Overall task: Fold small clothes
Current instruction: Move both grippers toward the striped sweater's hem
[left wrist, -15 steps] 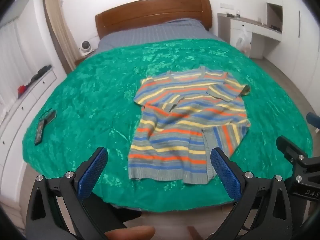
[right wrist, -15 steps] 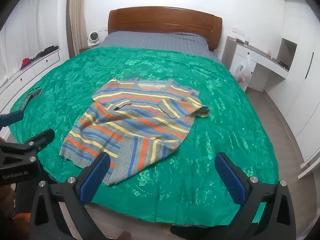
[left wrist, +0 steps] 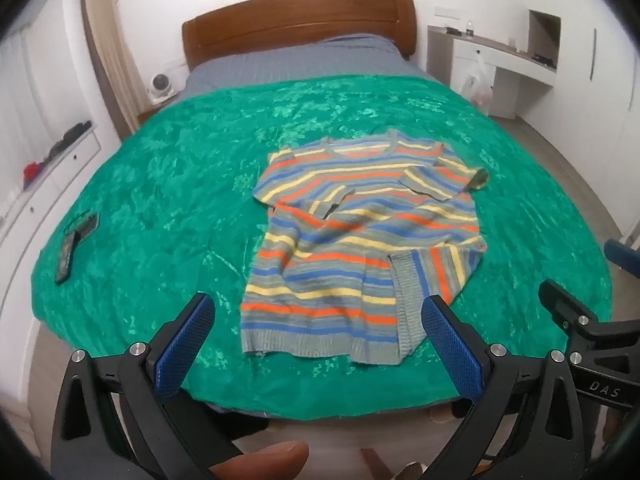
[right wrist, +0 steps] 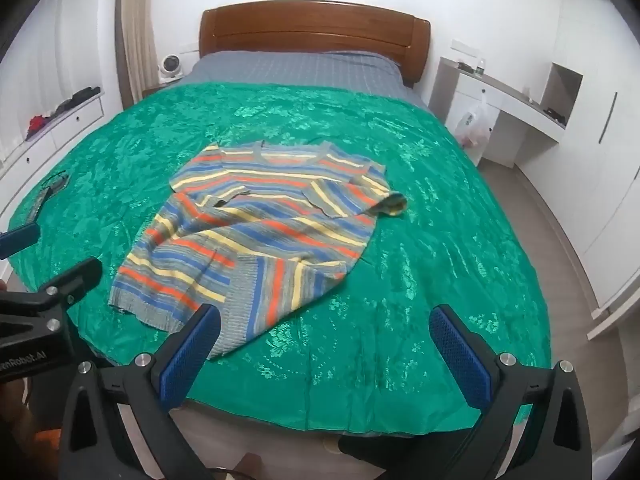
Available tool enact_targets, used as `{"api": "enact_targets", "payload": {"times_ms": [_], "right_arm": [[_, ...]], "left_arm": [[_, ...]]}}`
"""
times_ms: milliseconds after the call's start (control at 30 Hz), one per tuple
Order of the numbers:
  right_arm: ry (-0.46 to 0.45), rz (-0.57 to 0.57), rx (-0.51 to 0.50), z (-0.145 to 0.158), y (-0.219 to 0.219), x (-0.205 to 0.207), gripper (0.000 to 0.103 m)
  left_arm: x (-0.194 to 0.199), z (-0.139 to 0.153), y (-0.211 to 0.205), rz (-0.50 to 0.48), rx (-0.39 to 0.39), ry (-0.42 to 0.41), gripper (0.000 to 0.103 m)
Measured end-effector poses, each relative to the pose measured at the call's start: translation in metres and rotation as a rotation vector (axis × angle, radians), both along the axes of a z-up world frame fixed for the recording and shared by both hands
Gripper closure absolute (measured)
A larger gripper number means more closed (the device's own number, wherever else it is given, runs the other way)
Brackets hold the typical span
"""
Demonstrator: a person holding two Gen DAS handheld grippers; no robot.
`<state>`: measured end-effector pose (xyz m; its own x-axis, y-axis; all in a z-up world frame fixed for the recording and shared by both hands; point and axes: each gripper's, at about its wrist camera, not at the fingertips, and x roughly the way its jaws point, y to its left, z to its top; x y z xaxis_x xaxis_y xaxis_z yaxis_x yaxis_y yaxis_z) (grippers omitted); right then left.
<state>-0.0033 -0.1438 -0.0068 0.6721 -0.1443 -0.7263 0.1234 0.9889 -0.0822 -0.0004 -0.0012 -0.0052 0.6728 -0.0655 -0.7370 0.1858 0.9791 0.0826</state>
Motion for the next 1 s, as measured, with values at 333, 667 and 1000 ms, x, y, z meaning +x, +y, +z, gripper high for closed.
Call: {"api": "enact_targets", "payload": {"times_ms": [333,667,1000], "right_arm": [[0.021,-0.045,-0.022,-0.004,-0.003,0.001,0.0],[0.041,-0.065,-0.033,-0.006,-0.004,0.003,0.0],[0.046,-0.069,-0.037,-0.008,-0.004,0.004,0.0]], "left_arm": [[0.004,-0.009,0.004,0.006,0.019,0.042,0.0],[0.006,-0.014,0.008,0.019,0.006,0.054,0.0],[0.006,-0.015,0.008,0.019,0.01,0.055,0.0]]}}
